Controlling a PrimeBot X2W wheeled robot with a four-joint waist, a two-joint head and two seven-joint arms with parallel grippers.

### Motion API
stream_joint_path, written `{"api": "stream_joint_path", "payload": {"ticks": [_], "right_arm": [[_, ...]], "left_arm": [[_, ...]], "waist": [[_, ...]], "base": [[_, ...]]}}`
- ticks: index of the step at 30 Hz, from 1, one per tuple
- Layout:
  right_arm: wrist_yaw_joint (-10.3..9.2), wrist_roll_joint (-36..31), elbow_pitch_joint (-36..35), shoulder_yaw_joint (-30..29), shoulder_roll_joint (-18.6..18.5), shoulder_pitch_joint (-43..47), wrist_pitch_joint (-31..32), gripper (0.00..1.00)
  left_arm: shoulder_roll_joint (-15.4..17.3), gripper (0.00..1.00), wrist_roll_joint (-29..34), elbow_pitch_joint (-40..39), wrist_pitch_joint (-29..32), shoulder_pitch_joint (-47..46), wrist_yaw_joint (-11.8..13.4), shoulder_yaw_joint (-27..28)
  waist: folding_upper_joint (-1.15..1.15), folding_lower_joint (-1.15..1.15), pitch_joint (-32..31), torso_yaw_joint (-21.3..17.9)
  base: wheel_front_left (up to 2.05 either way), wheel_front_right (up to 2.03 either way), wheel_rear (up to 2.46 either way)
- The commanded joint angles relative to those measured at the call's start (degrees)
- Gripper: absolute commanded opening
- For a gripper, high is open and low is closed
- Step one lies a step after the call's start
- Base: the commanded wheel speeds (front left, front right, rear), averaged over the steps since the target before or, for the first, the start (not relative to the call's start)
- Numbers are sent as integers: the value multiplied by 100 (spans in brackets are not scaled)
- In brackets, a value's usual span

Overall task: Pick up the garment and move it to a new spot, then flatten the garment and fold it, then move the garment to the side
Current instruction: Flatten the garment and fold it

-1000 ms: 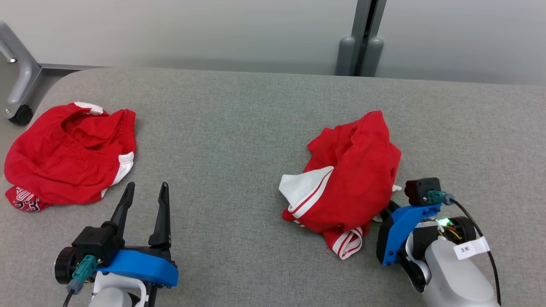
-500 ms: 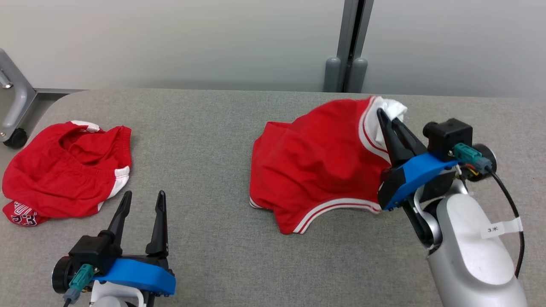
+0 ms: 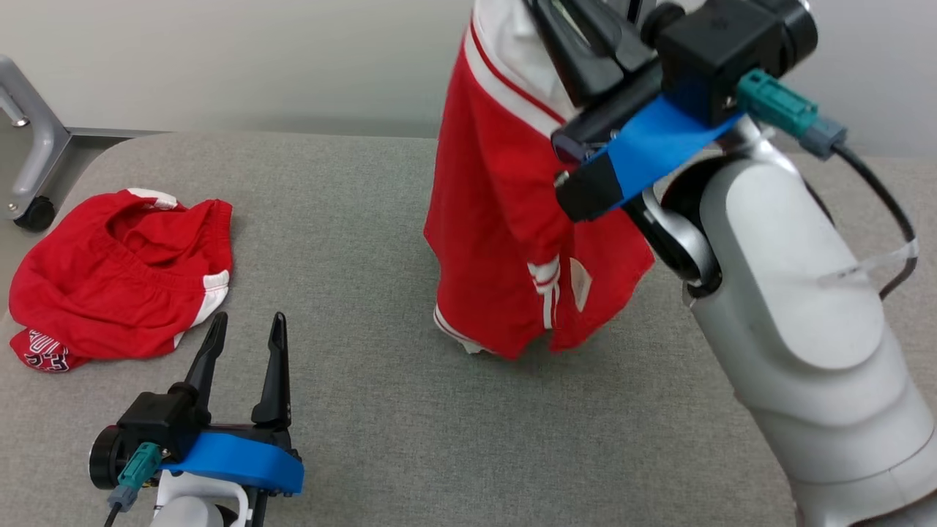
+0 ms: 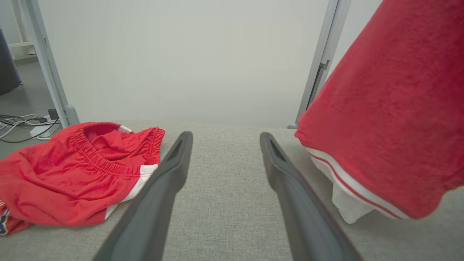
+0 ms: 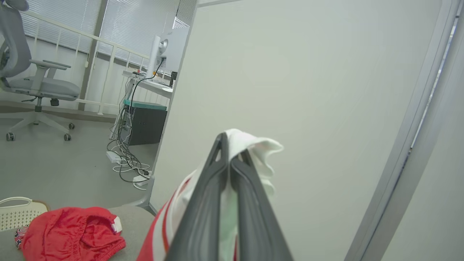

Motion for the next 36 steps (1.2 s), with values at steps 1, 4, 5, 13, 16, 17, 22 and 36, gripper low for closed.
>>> {"api": "stream_joint_path", "payload": {"ticks": [1,4,5,13,16,17,22,36], "right_arm": [[-1,96,20,97,-23,-303,-120,0],[-1,199,-37,175,-15,-818,-360,0],[-1,221,-66,173,-20,-944,-434,0],[-1,325,-327,-378,-300,-1013,-647,0],[-1,260,-139,-711,-608,-674,-497,0],[-1,232,-59,-809,-710,-556,-460,0],[-1,183,755,-1299,-1159,-102,-440,0],[-1,-300,3293,-1983,-1330,-607,-1251,100]], "left_arm": [[3,100,-7,-11,-5,-84,-3,14],[5,100,-14,3,-13,-103,-6,12],[3,100,-12,0,-16,-110,2,9],[37,100,-12,-63,-30,-128,56,29],[25,100,1,-95,-29,-179,52,-2],[14,100,10,-107,-29,-205,51,-17],[-15,100,40,-125,-36,-348,10,-96],[-104,100,156,-52,-54,-879,-134,-236]], "waist": [[0,0,15,22],[0,0,31,30],[0,0,34,29],[0,0,75,-43],[0,0,165,-34],[0,0,201,-26],[0,0,464,93],[0,0,1066,559]], "base": [[0,0,0],[0,0,0],[0,0,0],[0,0,0],[0,0,0],[0,0,0],[0,0,0],[0,0,0]]}}
